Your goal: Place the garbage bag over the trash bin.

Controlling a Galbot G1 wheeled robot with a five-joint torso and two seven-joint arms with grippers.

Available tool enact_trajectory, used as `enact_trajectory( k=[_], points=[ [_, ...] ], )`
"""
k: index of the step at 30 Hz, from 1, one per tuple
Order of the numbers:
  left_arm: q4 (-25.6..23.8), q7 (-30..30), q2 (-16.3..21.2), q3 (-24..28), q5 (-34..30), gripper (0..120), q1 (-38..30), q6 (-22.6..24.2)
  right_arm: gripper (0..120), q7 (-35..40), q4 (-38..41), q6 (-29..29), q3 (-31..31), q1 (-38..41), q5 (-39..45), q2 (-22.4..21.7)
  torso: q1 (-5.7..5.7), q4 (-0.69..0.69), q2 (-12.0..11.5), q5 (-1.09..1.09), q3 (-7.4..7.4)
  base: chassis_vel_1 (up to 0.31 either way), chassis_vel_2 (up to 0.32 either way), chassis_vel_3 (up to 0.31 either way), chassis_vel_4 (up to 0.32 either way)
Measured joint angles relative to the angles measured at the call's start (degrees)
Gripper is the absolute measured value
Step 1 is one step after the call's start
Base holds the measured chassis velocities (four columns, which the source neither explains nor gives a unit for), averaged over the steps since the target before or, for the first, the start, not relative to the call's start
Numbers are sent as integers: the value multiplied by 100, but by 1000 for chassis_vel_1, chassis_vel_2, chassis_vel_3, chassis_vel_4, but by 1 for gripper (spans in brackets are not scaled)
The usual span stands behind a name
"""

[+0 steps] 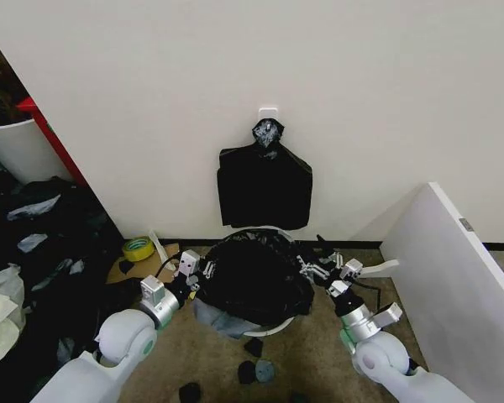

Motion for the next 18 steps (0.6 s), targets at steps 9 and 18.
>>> enact_trajectory(
  k=[9, 18],
  points=[
    [9, -102, -56, 95, 39, 0, 65, 46, 100, 44, 459, -28, 620, -88, 229, -42, 0, 0, 0, 0, 0, 0, 0, 0, 0],
    [-577, -948, -147, 6, -407, 0, 354, 586, 100, 2091, 1836, -996, 287, -1027, -3198, -84, 0, -1, 0, 1, -1, 0, 0, 0, 0]
  ],
)
